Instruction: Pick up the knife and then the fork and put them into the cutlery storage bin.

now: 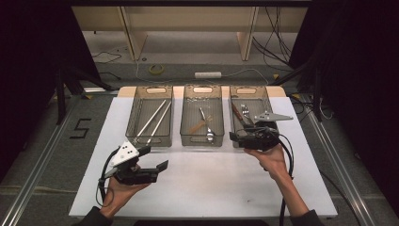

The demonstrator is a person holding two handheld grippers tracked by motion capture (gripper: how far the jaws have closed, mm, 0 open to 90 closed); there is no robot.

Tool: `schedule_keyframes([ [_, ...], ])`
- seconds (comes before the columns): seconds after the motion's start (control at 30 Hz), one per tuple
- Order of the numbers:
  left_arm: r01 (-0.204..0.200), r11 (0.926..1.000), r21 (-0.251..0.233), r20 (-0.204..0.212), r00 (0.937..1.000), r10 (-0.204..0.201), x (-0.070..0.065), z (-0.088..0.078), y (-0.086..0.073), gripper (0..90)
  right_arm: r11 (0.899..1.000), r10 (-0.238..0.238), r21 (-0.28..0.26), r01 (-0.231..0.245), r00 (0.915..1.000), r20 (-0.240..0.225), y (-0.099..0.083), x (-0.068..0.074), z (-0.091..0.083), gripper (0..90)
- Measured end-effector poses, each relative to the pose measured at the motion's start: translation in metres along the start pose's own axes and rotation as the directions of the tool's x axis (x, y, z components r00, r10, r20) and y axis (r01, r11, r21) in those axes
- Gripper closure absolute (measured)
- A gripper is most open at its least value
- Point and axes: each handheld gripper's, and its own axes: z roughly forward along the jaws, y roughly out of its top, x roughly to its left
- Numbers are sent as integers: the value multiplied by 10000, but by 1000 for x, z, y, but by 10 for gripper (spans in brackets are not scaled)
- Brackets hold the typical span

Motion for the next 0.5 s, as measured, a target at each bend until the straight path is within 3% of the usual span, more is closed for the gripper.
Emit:
schedule_keyframes([
  [0.5, -8, 10000, -19, 14, 10000, 8, 0, 1, 1, 160, 9991, 168, -373, -186, 9988, -466, -19, 7, -6, 268],
])
